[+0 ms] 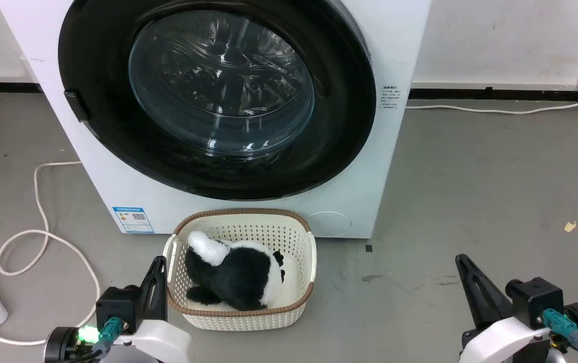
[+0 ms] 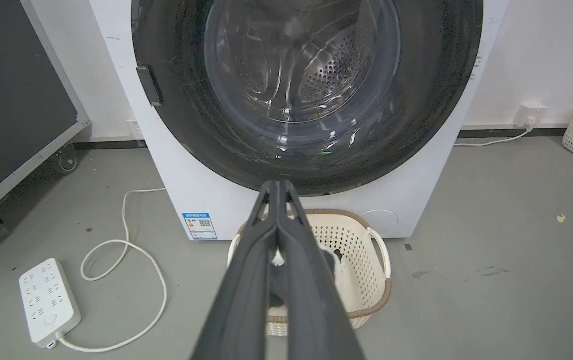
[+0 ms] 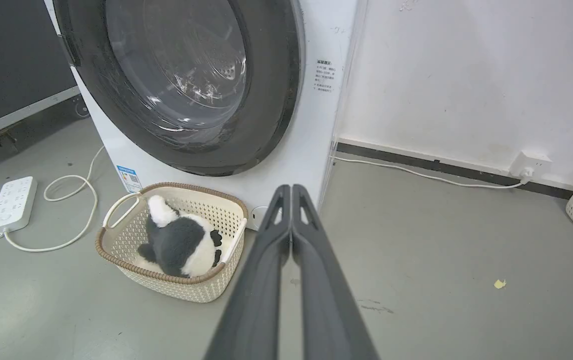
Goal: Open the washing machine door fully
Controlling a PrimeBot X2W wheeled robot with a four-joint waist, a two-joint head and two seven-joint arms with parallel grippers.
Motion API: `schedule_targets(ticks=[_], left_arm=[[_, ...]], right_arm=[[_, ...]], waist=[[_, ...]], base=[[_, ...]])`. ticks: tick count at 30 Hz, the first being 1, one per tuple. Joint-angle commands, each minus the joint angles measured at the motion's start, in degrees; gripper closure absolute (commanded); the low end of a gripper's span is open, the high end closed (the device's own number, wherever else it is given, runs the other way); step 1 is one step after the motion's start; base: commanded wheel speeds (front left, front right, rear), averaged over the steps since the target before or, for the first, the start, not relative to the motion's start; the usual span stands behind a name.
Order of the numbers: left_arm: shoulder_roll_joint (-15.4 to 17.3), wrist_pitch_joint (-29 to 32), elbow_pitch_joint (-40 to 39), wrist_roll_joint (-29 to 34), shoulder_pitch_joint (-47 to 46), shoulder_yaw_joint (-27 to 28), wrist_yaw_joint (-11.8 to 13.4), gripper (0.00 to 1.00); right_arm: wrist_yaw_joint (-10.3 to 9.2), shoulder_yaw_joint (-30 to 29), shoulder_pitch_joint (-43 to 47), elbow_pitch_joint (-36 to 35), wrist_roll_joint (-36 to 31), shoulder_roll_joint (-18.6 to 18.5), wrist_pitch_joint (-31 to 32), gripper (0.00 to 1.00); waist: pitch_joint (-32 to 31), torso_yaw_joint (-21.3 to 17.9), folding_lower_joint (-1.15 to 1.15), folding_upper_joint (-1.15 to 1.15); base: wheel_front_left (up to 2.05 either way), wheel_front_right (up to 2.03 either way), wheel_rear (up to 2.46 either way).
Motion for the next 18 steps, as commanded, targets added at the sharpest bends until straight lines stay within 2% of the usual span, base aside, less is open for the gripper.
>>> schedule_targets(ticks=[1, 18], left_arm=[[0.04, 0.02, -0.23, 0.51, -0.85, 0.01, 0.16, 1.0], [0.04, 0.02, -0.23, 0.51, -0.85, 0.01, 0.16, 1.0]], right_arm=[[-0.09, -0.04, -0.7, -0.27, -0.42, 0.3, 0.03, 1.0], [-0.09, -0.04, -0.7, -0.27, -0.42, 0.3, 0.03, 1.0]], waist=[[0.0, 0.0, 0.0, 0.0], [0.0, 0.0, 0.0, 0.0]], base=[[0.0, 0.0, 0.0], [0.0, 0.0, 0.0]])
